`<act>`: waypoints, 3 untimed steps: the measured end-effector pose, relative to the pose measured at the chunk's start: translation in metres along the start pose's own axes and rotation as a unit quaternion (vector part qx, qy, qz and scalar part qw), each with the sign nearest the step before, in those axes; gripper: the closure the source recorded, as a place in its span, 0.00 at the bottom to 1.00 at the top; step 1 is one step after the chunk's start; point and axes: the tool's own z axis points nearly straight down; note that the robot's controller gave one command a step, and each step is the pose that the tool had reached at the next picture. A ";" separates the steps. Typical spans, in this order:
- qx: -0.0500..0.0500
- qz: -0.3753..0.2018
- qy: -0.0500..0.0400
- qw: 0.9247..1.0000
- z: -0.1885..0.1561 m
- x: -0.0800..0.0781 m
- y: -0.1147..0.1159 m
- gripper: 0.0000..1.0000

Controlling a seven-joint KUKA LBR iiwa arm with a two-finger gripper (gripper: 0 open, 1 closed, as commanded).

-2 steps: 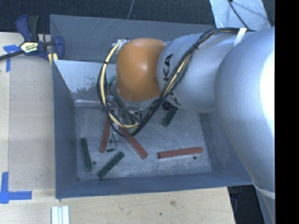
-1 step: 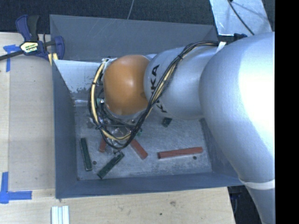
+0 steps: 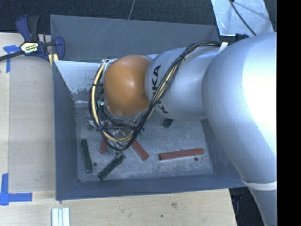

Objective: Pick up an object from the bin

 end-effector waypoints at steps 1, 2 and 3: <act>0.000 0.036 0.000 0.999 -0.001 0.000 -0.001 0.00; 0.000 0.001 -0.001 1.000 -0.001 -0.001 0.000 0.00; -0.001 0.037 -0.002 0.999 -0.003 -0.002 -0.002 1.00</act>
Offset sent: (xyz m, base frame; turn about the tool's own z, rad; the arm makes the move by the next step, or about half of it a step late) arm 0.0000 0.0000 0.0000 0.0000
